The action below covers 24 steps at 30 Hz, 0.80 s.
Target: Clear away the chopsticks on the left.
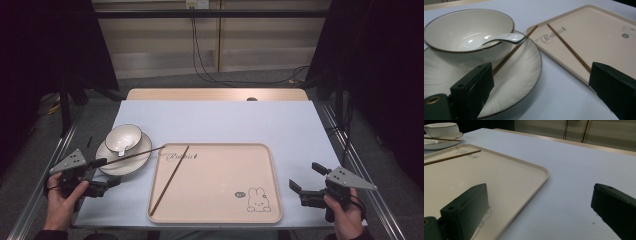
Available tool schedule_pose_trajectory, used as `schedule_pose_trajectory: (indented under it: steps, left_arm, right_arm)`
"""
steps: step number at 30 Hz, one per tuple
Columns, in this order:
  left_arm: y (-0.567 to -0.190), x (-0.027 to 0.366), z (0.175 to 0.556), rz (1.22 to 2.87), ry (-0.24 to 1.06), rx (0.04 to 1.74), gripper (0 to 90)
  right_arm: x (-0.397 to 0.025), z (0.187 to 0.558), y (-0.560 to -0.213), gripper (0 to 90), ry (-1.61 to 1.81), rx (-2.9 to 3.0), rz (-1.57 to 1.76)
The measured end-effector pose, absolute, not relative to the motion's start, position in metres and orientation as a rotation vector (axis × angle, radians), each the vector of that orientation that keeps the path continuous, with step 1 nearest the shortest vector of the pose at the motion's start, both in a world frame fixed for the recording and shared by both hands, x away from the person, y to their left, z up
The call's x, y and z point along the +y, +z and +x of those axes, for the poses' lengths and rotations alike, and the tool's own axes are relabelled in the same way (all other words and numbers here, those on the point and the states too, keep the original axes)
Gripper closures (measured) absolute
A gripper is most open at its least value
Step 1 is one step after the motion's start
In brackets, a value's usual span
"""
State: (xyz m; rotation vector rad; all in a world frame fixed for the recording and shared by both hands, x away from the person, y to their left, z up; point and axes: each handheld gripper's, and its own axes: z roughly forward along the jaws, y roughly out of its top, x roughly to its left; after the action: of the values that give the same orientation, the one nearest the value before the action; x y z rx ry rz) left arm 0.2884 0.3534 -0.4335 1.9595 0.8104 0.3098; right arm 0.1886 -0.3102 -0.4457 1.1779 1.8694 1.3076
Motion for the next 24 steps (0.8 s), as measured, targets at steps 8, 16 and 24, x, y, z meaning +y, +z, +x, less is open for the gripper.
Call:
schedule_pose_trajectory:
  steps: [8,16,24]
  left_arm:
    - [-0.433,0.367,0.308,2.001,0.317,0.805,6.9]
    - [-0.439,0.375,0.322,2.092,0.353,0.742,33.7]
    - [-0.448,0.376,0.343,2.188,0.349,0.723,55.3]
  right_arm:
    - [-0.311,0.189,-0.445,0.9,1.305,1.867,1.173]
    - [-0.310,0.189,-0.446,0.9,1.305,1.868,1.174]
    - [-0.310,0.189,-0.446,0.9,1.307,1.870,1.178]
